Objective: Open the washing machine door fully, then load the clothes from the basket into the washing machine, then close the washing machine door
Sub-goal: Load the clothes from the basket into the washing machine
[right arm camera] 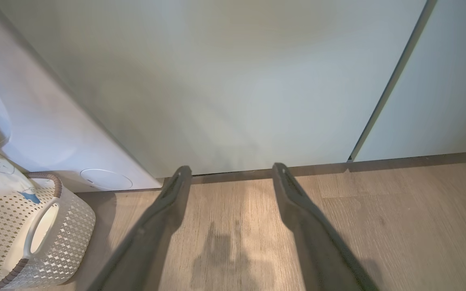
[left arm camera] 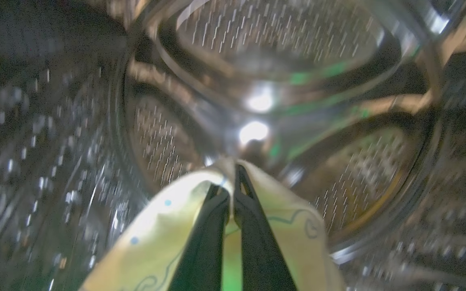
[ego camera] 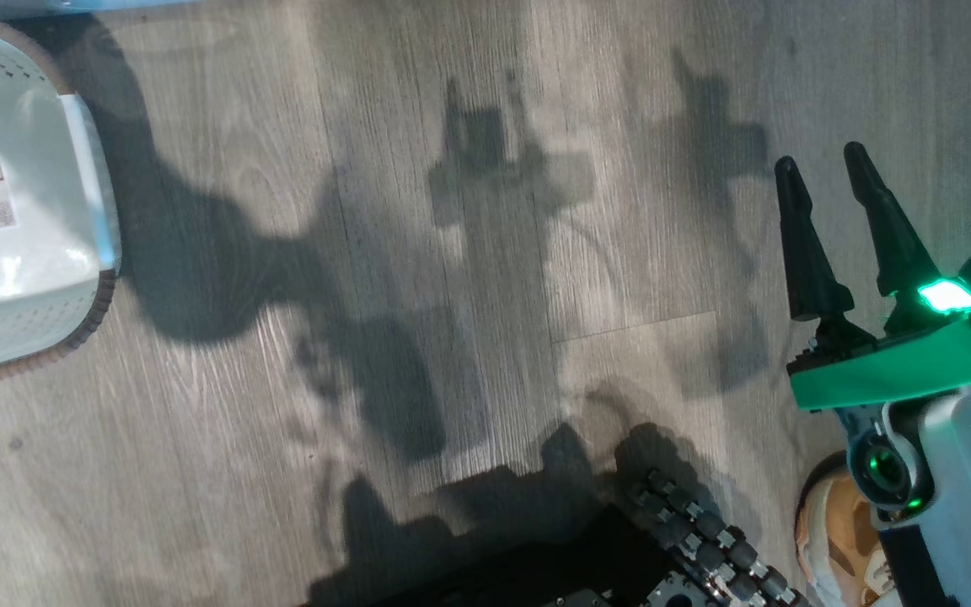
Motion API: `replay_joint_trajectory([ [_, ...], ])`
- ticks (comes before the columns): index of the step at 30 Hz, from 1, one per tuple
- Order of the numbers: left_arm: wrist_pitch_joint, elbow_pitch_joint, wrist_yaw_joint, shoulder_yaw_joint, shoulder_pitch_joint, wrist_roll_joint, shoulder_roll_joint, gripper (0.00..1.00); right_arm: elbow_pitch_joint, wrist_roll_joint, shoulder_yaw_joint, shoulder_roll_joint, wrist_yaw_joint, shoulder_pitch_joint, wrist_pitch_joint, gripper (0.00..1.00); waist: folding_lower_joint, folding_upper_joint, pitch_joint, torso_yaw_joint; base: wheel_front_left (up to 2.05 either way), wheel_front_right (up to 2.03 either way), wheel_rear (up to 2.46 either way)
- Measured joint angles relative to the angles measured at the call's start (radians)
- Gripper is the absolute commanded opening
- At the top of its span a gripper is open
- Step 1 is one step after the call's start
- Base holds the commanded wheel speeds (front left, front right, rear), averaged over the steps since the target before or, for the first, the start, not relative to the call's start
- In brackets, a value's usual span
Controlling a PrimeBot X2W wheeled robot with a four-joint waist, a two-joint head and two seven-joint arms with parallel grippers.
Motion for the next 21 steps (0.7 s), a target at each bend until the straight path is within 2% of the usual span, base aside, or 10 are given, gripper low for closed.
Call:
replay_joint_trajectory([
  [1,0.0,0.029,0.0,-0.001,0.006,0.002,-0.005,0.19,0.0,0.0,0.001,0.0,0.0,0.0,0.0,1.0,0.0,0.0,-0.001,0.001,0.0,0.0,0.0],
  [2,-0.001,0.066,0.0,-0.002,0.01,0.002,-0.011,0.56,0.0,0.0,0.002,0.0,0.0,0.0,0.0,1.0,0.0,0.0,-0.002,0.002,0.0,0.0,0.0],
  [3,0.0,0.1,-0.002,-0.008,0.012,0.003,-0.016,1.0,0.0,0.0,0.002,0.0,0.0,0.0,0.0,1.0,0.0,0.0,-0.004,0.004,0.0,0.0,0.0],
  [12,0.049,0.287,-0.066,-0.083,0.014,0.023,-0.058,1.0,0.004,0.0,-0.013,-0.001,0.0,0.002,0.0,1.0,0.0,0.0,-0.042,0.026,0.0,0.0,0.0],
  [21,0.065,0.415,-0.098,-0.125,0.079,0.021,-0.082,1.0,0.015,-0.002,-0.024,-0.002,0.0,0.016,0.0,1.0,0.0,0.0,-0.127,0.047,0.0,0.0,0.0],
])
